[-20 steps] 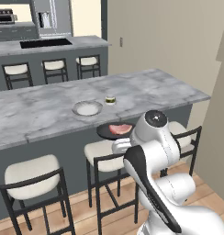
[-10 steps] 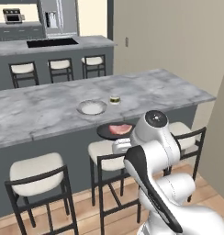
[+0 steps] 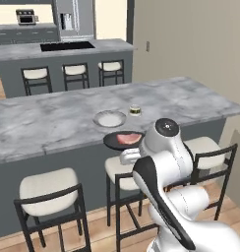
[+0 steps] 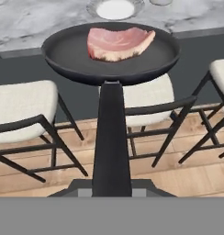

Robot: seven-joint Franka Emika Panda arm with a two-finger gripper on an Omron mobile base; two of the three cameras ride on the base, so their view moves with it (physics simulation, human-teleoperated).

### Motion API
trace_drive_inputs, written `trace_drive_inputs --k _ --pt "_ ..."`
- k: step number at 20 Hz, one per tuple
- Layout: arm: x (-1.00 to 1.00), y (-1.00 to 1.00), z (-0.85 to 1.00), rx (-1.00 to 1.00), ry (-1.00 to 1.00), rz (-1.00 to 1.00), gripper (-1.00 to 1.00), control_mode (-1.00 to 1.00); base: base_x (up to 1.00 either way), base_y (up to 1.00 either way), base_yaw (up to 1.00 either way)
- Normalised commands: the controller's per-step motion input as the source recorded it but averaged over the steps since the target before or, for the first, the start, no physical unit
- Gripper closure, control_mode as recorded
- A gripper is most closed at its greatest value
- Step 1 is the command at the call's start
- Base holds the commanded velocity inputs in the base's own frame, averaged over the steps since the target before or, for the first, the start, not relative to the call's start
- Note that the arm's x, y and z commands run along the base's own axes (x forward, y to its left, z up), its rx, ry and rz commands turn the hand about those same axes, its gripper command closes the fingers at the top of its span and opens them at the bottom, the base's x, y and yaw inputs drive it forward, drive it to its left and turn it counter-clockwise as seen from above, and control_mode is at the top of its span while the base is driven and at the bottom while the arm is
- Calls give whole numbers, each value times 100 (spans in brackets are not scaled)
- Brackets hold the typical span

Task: Pick up the pan with the steak in it and place it on the dining table. Then place the steak on the plate.

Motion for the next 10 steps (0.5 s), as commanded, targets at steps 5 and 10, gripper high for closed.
trace_drive_inputs --k 5,10 --pt "0 0 0 0 0 0 100 100 63 19 10" --pt "0 0 0 0 0 0 100 100 48 19 7"
